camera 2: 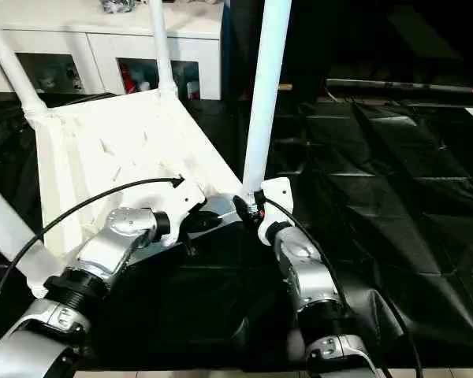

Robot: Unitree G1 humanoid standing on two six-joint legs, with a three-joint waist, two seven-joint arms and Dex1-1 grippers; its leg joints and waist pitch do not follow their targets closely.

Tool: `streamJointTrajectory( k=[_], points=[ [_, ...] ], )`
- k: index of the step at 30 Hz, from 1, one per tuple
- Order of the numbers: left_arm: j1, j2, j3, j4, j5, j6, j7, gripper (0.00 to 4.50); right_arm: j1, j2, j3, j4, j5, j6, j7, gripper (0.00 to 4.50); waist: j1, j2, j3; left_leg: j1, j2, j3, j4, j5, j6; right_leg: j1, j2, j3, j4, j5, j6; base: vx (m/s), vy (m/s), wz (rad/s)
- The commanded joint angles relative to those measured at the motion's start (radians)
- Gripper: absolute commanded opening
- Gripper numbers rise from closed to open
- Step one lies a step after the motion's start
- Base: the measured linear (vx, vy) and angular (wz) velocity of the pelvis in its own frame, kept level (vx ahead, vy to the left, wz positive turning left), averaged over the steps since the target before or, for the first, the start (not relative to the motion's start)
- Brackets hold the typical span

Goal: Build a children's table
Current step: Rotate leg to tighten

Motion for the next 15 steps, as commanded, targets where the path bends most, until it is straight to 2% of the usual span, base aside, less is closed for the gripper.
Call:
streamJointTrajectory(
  k=[1,2,4,5,6,10,15],
  points=[
    [0.044,-0.009,-0.019,-0.022,-0.078,-0.049,-0.095,0.0,-0.004,-0.011,0.055,-0.05,0.032,-0.009,0.111,3.78,0.001,-0.015,-0.049,-0.009,-0.003,0.013,-0.057,-0.143,0.067,0.053,-0.025,0.025,-0.069,-0.109,-0.206,0.0,0.0,0.0],
    [0.053,0.012,-0.014,-0.034,-0.089,-0.055,-0.126,0.0,0.003,-0.037,0.059,-0.077,0.051,0.011,0.171,3.86,0.002,-0.016,-0.049,-0.011,-0.003,0.012,-0.056,-0.144,0.075,0.057,-0.026,0.025,-0.068,-0.107,-0.208,0.0,0.0,0.0],
    [0.066,0.048,-0.005,-0.052,-0.103,-0.06,-0.174,0.0,0.02,-0.09,0.073,-0.123,0.076,0.04,0.286,3.86,0.003,-0.015,-0.048,-0.01,0.0,0.013,-0.056,-0.15,0.091,0.054,-0.027,0.025,-0.069,-0.106,-0.216,0.0,0.0,0.0],
    [0.073,0.066,-0.001,-0.06,-0.111,-0.06,-0.2,0.0,0.029,-0.118,0.081,-0.143,0.084,0.047,0.335,3.86,0.004,-0.017,-0.046,-0.01,0.0,0.013,-0.057,-0.153,0.091,0.057,-0.024,0.024,-0.07,-0.112,-0.213,0.0,0.0,0.0],
    [0.074,0.071,0.001,-0.062,-0.114,-0.06,-0.207,0.0,0.031,-0.126,0.083,-0.148,0.085,0.048,0.35,3.86,0.005,-0.015,-0.045,-0.01,0.001,0.013,-0.058,-0.165,0.093,0.055,-0.026,0.025,-0.071,-0.133,-0.21,0.0,0.0,0.0],
    [0.089,0.119,0.01,-0.088,-0.133,-0.053,-0.274,0.0,0.044,-0.183,0.097,-0.181,0.093,0.06,0.446,3.86,0.004,-0.011,-0.043,-0.006,0.003,0.013,-0.062,-0.201,0.068,0.047,-0.027,0.026,-0.076,-0.199,-0.205,0.0,0.0,0.0],
    [0.104,0.154,0.018,-0.115,-0.153,-0.043,-0.321,0.0,0.053,-0.226,0.124,-0.213,0.106,0.082,0.529,3.86,0.004,-0.015,-0.046,-0.009,0.001,0.013,-0.058,-0.168,0.072,0.052,-0.025,0.025,-0.068,-0.135,-0.219,0.0,0.0,0.0]
  ],
)
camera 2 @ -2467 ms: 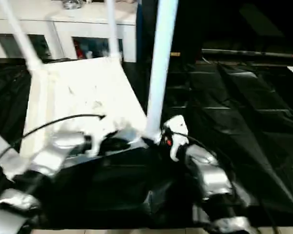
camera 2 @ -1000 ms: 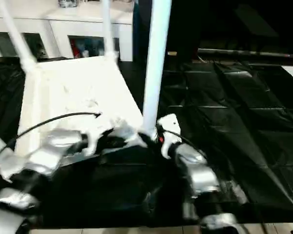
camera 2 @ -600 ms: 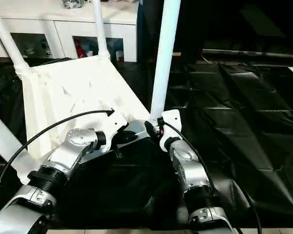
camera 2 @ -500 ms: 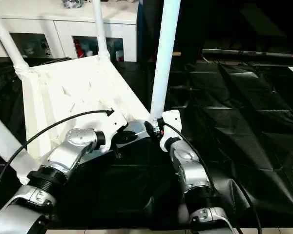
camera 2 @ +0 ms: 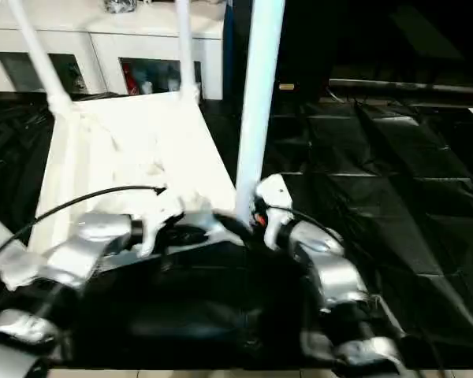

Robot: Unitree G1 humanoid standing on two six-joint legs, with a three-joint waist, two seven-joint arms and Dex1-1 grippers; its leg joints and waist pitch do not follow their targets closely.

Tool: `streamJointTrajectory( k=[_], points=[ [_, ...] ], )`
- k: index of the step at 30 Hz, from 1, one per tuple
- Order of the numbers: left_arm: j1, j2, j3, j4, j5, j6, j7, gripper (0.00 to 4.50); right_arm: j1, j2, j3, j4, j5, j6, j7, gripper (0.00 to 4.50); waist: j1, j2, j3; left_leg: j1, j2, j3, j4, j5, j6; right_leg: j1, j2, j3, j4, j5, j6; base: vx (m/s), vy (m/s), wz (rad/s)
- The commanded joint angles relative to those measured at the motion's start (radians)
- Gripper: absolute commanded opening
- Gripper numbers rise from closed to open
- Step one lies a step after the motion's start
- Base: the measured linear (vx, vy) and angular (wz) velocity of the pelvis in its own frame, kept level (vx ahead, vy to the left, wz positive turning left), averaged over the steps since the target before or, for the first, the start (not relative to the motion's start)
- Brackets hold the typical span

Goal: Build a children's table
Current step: Rotate leg to tighten

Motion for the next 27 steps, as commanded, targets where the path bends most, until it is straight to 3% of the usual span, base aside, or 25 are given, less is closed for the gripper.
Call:
streamJointTrajectory(
  k=[1,7,9,27],
  points=[
    [0.02,-0.004,0.015,-0.015,-0.056,-0.006,-0.041,0.0,0.003,-0.019,0.02,-0.035,0.013,0.016,0.043,3.86,0.002,-0.017,-0.048,-0.009,0.001,0.013,-0.058,-0.166,0.074,0.054,-0.026,0.026,-0.068,-0.132,-0.218,0.0,0.0,0.0],
    [0.022,0.006,0.015,-0.022,-0.064,0.0,-0.055,0.0,0.012,-0.034,0.041,-0.039,0.001,0.023,0.078,3.86,0.002,-0.017,-0.047,-0.007,0.002,0.013,-0.059,-0.164,0.071,0.051,-0.027,0.026,-0.069,-0.148,-0.22,0.0,0.0,0.0],
    [0.022,0.007,0.013,-0.022,-0.067,0.0,-0.055,0.0,0.012,-0.033,0.038,-0.032,0.0,0.024,0.074,3.53,0.001,-0.017,-0.047,-0.006,0.002,0.014,-0.059,-0.167,0.066,0.051,-0.027,0.026,-0.069,-0.149,-0.221,0.0,0.0,0.0],
    [0.021,0.003,0.007,-0.019,-0.062,0.004,-0.042,0.0,0.027,-0.033,0.045,-0.003,-0.027,-0.007,0.053,2.24,0.002,-0.017,-0.048,-0.006,0.001,0.014,-0.056,-0.15,0.072,0.053,-0.026,0.026,-0.066,-0.119,-0.23,0.0,0.0,0.0]
  ],
)
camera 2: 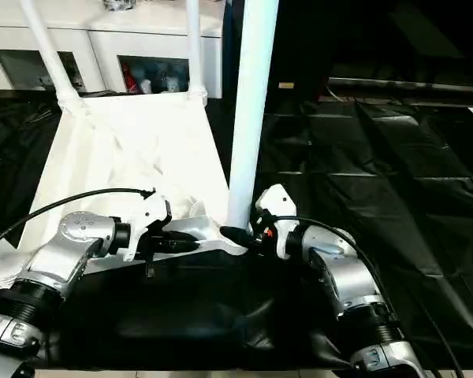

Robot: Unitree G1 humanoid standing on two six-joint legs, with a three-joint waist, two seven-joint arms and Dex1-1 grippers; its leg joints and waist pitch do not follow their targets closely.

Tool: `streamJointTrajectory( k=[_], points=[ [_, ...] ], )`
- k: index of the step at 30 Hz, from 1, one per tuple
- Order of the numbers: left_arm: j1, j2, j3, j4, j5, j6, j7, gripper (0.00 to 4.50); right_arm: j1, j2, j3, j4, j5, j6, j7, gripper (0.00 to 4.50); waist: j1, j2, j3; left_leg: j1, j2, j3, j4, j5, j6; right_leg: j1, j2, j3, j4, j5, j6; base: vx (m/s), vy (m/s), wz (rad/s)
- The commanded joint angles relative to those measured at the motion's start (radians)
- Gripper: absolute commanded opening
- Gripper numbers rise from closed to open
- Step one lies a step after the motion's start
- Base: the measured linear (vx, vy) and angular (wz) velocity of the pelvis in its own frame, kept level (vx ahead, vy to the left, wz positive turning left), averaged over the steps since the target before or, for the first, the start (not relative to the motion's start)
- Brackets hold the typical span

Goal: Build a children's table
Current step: Rotate leg to tighten

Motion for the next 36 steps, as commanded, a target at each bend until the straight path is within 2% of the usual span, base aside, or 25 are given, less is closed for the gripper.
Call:
streamJointTrajectory(
  k=[1,3,4,5,7,9,10,11,13,14,17,18,20,21,23,24,28,29,30,33,34,36],
  points=[
    [0.012,-0.026,0.007,-0.005,-0.045,-0.003,0.013,0.0,0.023,0.006,0.022,0.021,-0.017,0.006,-0.007,2.18,0.002,-0.014,-0.05,-0.007,0.001,0.014,-0.057,-0.15,0.071,0.053,-0.027,0.026,-0.066,-0.121,-0.229,0.0,0.0,0.0],
    [0.007,-0.038,0.007,0.005,-0.036,-0.002,0.038,0.0,0.029,0.021,0.011,0.033,-0.018,0.005,-0.043,2.11,0.002,-0.015,-0.05,-0.007,0.0,0.014,-0.057,-0.153,0.07,0.053,-0.027,0.026,-0.067,-0.127,-0.226,0.0,0.0,0.0],
    [-0.013,-0.071,0.013,0.038,-0.016,0.0,0.108,0.0,0.032,0.059,-0.015,0.054,-0.016,0.018,-0.12,2.07,0.002,-0.015,-0.049,-0.005,0.001,0.014,-0.057,-0.163,0.066,0.051,-0.027,0.026,-0.069,-0.145,-0.223,0.0,0.0,0.0],
    [-0.017,-0.077,0.012,0.044,-0.013,-0.001,0.118,0.0,0.033,0.065,-0.018,0.058,-0.018,0.018,-0.135,2.06,-0.001,-0.015,-0.046,-0.004,0.0,0.014,-0.06,-0.181,0.059,0.048,-0.026,0.026,-0.074,-0.177,-0.218,0.0,0.0,0.0],
    [-0.048,-0.122,0.008,0.09,0.014,-0.011,0.197,0.0,0.033,0.113,-0.038,0.083,-0.036,0.02,-0.243,2.05,0.001,-0.016,-0.045,-0.003,-0.001,0.013,-0.062,-0.199,0.042,0.048,-0.029,0.027,-0.079,-0.237,-0.196,0.0,0.0,0.0],
    [-0.071,-0.156,0.005,0.125,0.032,-0.018,0.255,0.0,0.029,0.148,-0.052,0.1,-0.046,0.029,-0.322,2.04,0.001,-0.016,-0.043,0.002,-0.002,0.014,-0.063,-0.221,0.031,0.041,-0.028,0.028,-0.086,-0.288,-0.175,0.0,0.0,0.0],
    [-0.078,-0.167,0.003,0.134,0.038,-0.018,0.272,0.0,0.027,0.157,-0.055,0.104,-0.05,0.028,-0.343,2.04,0.0,-0.018,-0.044,-0.002,-0.003,0.011,-0.065,-0.221,0.025,0.045,-0.029,0.027,-0.086,-0.308,-0.164,0.0,0.0,0.0],
    [-0.102,-0.202,-0.003,0.164,0.056,-0.017,0.332,0.0,0.019,0.192,-0.067,0.117,-0.058,0.032,-0.42,2.04,0.003,-0.016,-0.045,-0.001,-0.002,0.012,-0.064,-0.216,0.027,0.042,-0.028,0.029,-0.087,-0.292,-0.156,0.0,0.0,0.0],
    [-0.113,-0.221,-0.005,0.177,0.06,-0.012,0.357,0.0,0.011,0.214,-0.081,0.124,-0.055,0.041,-0.462,2.04,0.004,-0.012,-0.046,0.0,-0.003,0.012,-0.064,-0.211,0.024,0.041,-0.027,0.03,-0.085,-0.272,-0.16,0.0,0.0,0.0],
    [-0.126,-0.24,-0.008,0.191,0.065,-0.01,0.381,0.0,0.001,0.235,-0.093,0.133,-0.054,0.048,-0.505,2.04,0.004,-0.013,-0.047,-0.003,-0.004,0.01,-0.064,-0.201,0.025,0.046,-0.027,0.029,-0.082,-0.25,-0.165,0.0,0.0,0.0],
    [-0.153,-0.278,-0.012,0.22,0.073,-0.027,0.395,0.0,-0.025,0.278,-0.099,0.145,-0.066,0.047,-0.57,2.04,0.005,-0.013,-0.049,-0.005,-0.006,0.01,-0.063,-0.181,0.029,0.048,-0.026,0.028,-0.08,-0.213,-0.167,0.0,0.0,0.0],
    [-0.156,-0.276,-0.015,0.225,0.08,-0.043,0.387,0.0,-0.028,0.279,-0.094,0.143,-0.075,0.042,-0.569,2.04,0.007,-0.009,-0.05,-0.005,-0.005,0.01,-0.063,-0.173,0.031,0.048,-0.026,0.028,-0.079,-0.189,-0.17,0.0,0.0,0.0],
    [-0.153,-0.265,-0.022,0.227,0.089,-0.073,0.372,0.0,-0.026,0.274,-0.097,0.129,-0.066,0.023,-0.547,2.04,0.009,-0.011,-0.052,-0.006,-0.006,0.011,-0.06,-0.159,0.044,0.052,-0.026,0.028,-0.075,-0.139,-0.18,0.0,0.0,0.0],
    [-0.149,-0.261,-0.024,0.225,0.089,-0.082,0.363,0.0,-0.022,0.271,-0.1,0.122,-0.06,0.016,-0.542,2.04,0.01,-0.011,-0.051,-0.006,-0.006,0.011,-0.061,-0.161,0.046,0.052,-0.027,0.028,-0.075,-0.138,-0.182,0.0,0.0,0.0],
    [-0.142,-0.256,-0.027,0.221,0.087,-0.101,0.346,0.0,-0.016,0.27,-0.117,0.105,-0.04,0.01,-0.533,2.73,0.012,-0.012,-0.05,-0.006,-0.006,0.011,-0.061,-0.17,0.051,0.052,-0.028,0.028,-0.078,-0.155,-0.181,0.0,0.0,0.0],
    [-0.13,-0.25,-0.031,0.209,0.084,-0.113,0.33,0.0,-0.006,0.264,-0.13,0.083,-0.025,0.005,-0.522,2.73,0.013,-0.016,-0.049,-0.006,-0.005,0.011,-0.062,-0.18,0.053,0.052,-0.028,0.028,-0.08,-0.172,-0.177,0.0,0.0,0.0],
    [-0.113,-0.254,-0.017,0.19,0.068,-0.122,0.338,0.0,0.026,0.233,-0.146,0.007,-0.019,0.011,-0.522,3.16,0.021,-0.014,-0.048,-0.005,-0.002,0.011,-0.064,-0.187,0.054,0.05,-0.029,0.029,-0.081,-0.195,-0.166,0.0,0.0,0.0],
    [-0.111,-0.255,-0.013,0.186,0.067,-0.123,0.34,0.0,0.033,0.228,-0.15,-0.008,-0.019,0.019,-0.526,3.16,0.023,-0.014,-0.047,-0.005,-0.001,0.012,-0.064,-0.19,0.051,0.048,-0.03,0.03,-0.082,-0.206,-0.163,0.0,0.0,0.0],
    [-0.108,-0.254,-0.009,0.175,0.063,-0.133,0.337,0.0,0.047,0.215,-0.16,-0.043,-0.011,0.03,-0.521,3.16,0.024,-0.016,-0.047,-0.007,-0.002,0.01,-0.065,-0.183,0.05,0.052,-0.029,0.029,-0.081,-0.201,-0.158,0.0,0.0,0.0],
    [-0.1,-0.248,0.01,0.14,0.033,-0.128,0.316,0.0,0.09,0.177,-0.18,-0.132,0.028,0.06,-0.477,3.16,0.028,-0.014,-0.051,-0.009,-0.002,0.01,-0.062,-0.154,0.06,0.052,-0.028,0.029,-0.075,-0.147,-0.161,0.0,0.0,0.0],
    [-0.1,-0.248,0.01,0.14,0.033,-0.128,0.316,0.45,0.09,0.177,-0.18,-0.132,0.028,0.06,-0.477,3.2,0.029,-0.012,-0.053,-0.008,-0.002,0.011,-0.06,-0.144,0.062,0.053,-0.029,0.029,-0.074,-0.121,-0.169,0.0,0.0,0.0],
    [-0.089,-0.231,0.034,0.083,-0.003,-0.097,0.291,0.57,0.145,0.128,-0.183,-0.226,0.085,0.092,-0.386,3.2,0.033,-0.009,-0.054,-0.011,-0.002,0.01,-0.056,-0.115,0.076,0.058,-0.028,0.029,-0.065,-0.046,-0.189,0.0,0.0,0.0]
  ],
)
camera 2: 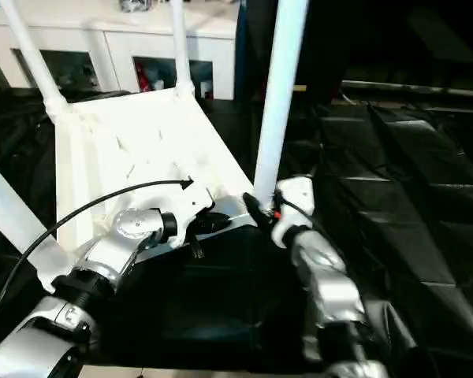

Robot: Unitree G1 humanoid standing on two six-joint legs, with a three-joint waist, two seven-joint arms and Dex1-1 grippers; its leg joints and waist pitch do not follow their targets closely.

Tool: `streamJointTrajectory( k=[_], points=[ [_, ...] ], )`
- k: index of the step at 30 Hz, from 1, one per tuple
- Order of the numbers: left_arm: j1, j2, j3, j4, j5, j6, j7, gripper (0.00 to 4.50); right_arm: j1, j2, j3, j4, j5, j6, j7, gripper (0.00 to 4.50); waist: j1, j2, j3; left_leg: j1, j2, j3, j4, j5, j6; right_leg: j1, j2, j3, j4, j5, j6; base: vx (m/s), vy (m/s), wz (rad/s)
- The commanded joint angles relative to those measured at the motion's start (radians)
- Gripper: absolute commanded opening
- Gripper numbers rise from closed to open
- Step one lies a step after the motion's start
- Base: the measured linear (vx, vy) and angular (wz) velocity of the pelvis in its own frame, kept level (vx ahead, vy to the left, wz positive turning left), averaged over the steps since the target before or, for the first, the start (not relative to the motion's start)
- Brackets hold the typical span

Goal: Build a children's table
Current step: Rotate leg to tighten

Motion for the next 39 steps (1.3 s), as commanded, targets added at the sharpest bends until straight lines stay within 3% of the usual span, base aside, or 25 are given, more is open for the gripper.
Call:
streamJointTrajectory(
  k=[1,4,8,10,12,15,17,19,21,24,25,27,28,29,35,37,39],
  points=[
    [0.001,0.002,0.021,-0.078,-0.056,0.006,-0.036,0.63,0.03,-0.034,0.0,-0.077,0.041,0.028,0.073,3.2,0.001,-0.008,-0.058,-0.003,0.004,0.012,-0.053,-0.097,0.085,0.058,-0.025,0.028,-0.058,0.011,-0.214,0.0,0.0,0.0],
    [0.032,0.036,0.03,-0.16,-0.074,0.04,-0.062,0.92,0.062,-0.07,0.005,-0.124,0.053,0.037,0.115,3.2,-0.006,-0.01,-0.058,-0.006,0.003,0.011,-0.051,-0.073,0.089,0.061,-0.02,0.024,-0.05,0.094,-0.239,0.0,0.0,0.0],
    [0.085,0.089,0.037,-0.275,-0.094,0.103,-0.101,1.05,0.094,-0.11,0.015,-0.166,0.061,0.048,0.162,3.2,-0.014,-0.011,-0.051,-0.007,0.004,0.014,-0.054,-0.12,0.085,0.059,-0.022,0.024,-0.059,0.0,-0.234,0.0,0.0,0.0],
    [0.141,0.138,0.03,-0.379,-0.109,0.157,-0.135,1.35,0.116,-0.14,0.021,-0.189,0.065,0.059,0.19,3.2,-0.015,-0.006,-0.05,-0.006,0.009,0.012,-0.057,-0.133,0.071,0.061,-0.024,0.024,-0.058,-0.024,-0.23,0.0,0.0,0.0],
    [0.251,0.222,0.015,-0.578,-0.156,0.267,-0.186,1.43,0.137,-0.18,0.017,-0.214,0.071,0.063,0.223,3.2,-0.02,-0.001,-0.048,-0.003,0.011,0.013,-0.059,-0.162,0.057,0.056,-0.021,0.024,-0.06,-0.061,-0.226,0.0,0.0,0.0],
    [0.341,0.288,0.03,-0.719,-0.204,0.361,-0.209,1.83,0.155,-0.197,0.01,-0.249,0.124,0.095,0.28,2.83,-0.026,0.003,-0.045,-0.001,0.01,0.016,-0.06,-0.172,0.054,0.049,-0.014,0.024,-0.063,-0.074,-0.23,0.0,0.0,0.0],
    [0.381,0.322,0.044,-0.774,-0.223,0.401,-0.217,1.95,0.165,-0.203,0.028,-0.267,0.138,0.111,0.312,2.64,-0.026,0.003,-0.041,-0.002,0.011,0.015,-0.063,-0.199,0.048,0.049,-0.014,0.024,-0.065,-0.111,-0.225,0.0,0.0,0.0],
    [0.399,0.337,0.056,-0.797,-0.236,0.422,-0.219,2.1,0.168,-0.203,0.045,-0.276,0.139,0.117,0.324,2.48,-0.028,0.01,-0.039,-0.001,0.009,0.014,-0.065,-0.219,0.037,0.048,-0.013,0.024,-0.068,-0.145,-0.213,0.0,0.0,0.0],
    [0.43,0.358,0.081,-0.838,-0.256,0.465,-0.217,2.29,0.162,-0.19,0.077,-0.278,0.129,0.116,0.328,2.33,-0.033,0.009,-0.036,0.001,0.007,0.013,-0.069,-0.261,0.018,0.046,-0.014,0.023,-0.075,-0.207,-0.198,0.0,0.0,0.0],
    [0.505,0.402,0.138,-0.907,-0.305,0.537,-0.21,2.67,0.077,-0.103,0.133,-0.171,0.055,0.073,0.243,1.94,-0.046,0.009,-0.038,-0.006,0.004,0.008,-0.071,-0.248,0.006,0.049,-0.015,0.023,-0.07,-0.21,-0.196,0.0,0.0,0.0],
    [0.515,0.41,0.144,-0.919,-0.316,0.55,-0.211,2.67,0.063,-0.09,0.136,-0.151,0.044,0.068,0.225,1.94,-0.057,0.013,-0.038,-0.004,0.004,0.008,-0.071,-0.252,0.001,0.044,-0.014,0.023,-0.072,-0.211,-0.201,0.0,0.0,0.0],
    [0.551,0.44,0.167,-0.946,-0.351,0.594,-0.228,2.87,-0.002,-0.037,0.149,-0.05,-0.012,0.035,0.15,1.72,-0.059,0.014,-0.039,0.002,0.003,0.01,-0.068,-0.248,-0.002,0.042,-0.011,0.025,-0.07,-0.201,-0.211,0.0,0.0,0.0],
    [0.557,0.449,0.17,-0.954,-0.359,0.604,-0.23,2.98,-0.012,-0.03,0.151,-0.036,-0.02,0.03,0.14,1.6,-0.062,0.016,-0.038,0.001,0.002,0.01,-0.068,-0.242,-0.006,0.041,-0.011,0.025,-0.067,-0.188,-0.218,0.0,0.0,0.0],
    [0.582,0.475,0.181,-0.971,-0.381,0.625,-0.246,2.98,-0.048,-0.004,0.15,0.01,-0.026,0.027,0.115,1.6,-0.06,0.02,-0.041,0.007,0.002,0.012,-0.065,-0.236,-0.008,0.038,-0.01,0.025,-0.064,-0.166,-0.226,0.0,0.0,0.0],
    [0.649,0.528,0.228,-0.994,-0.436,0.661,-0.282,3.57,-0.144,0.041,0.137,0.141,-0.037,-0.004,0.051,1.01,-0.054,0.025,-0.043,0.012,0.0,0.015,-0.062,-0.191,-0.002,0.045,-0.004,0.024,-0.053,-0.045,-0.245,0.0,0.0,0.0],
    [0.668,0.539,0.242,-0.998,-0.445,0.656,-0.288,3.57,-0.169,0.05,0.124,0.179,-0.044,-0.018,0.023,1.01,-0.059,0.02,-0.041,0.009,-0.003,0.015,-0.064,-0.206,-0.006,0.047,-0.004,0.023,-0.055,-0.07,-0.245,0.0,0.0,0.0],
    [0.672,0.542,0.244,-0.998,-0.447,0.655,-0.289,3.78,-0.174,0.052,0.122,0.187,-0.045,-0.021,0.018,0.79,-0.06,0.023,-0.04,0.01,-0.001,0.014,-0.064,-0.228,-0.008,0.047,-0.006,0.025,-0.058,-0.109,-0.233,0.0,0.0,0.0]
  ],
)
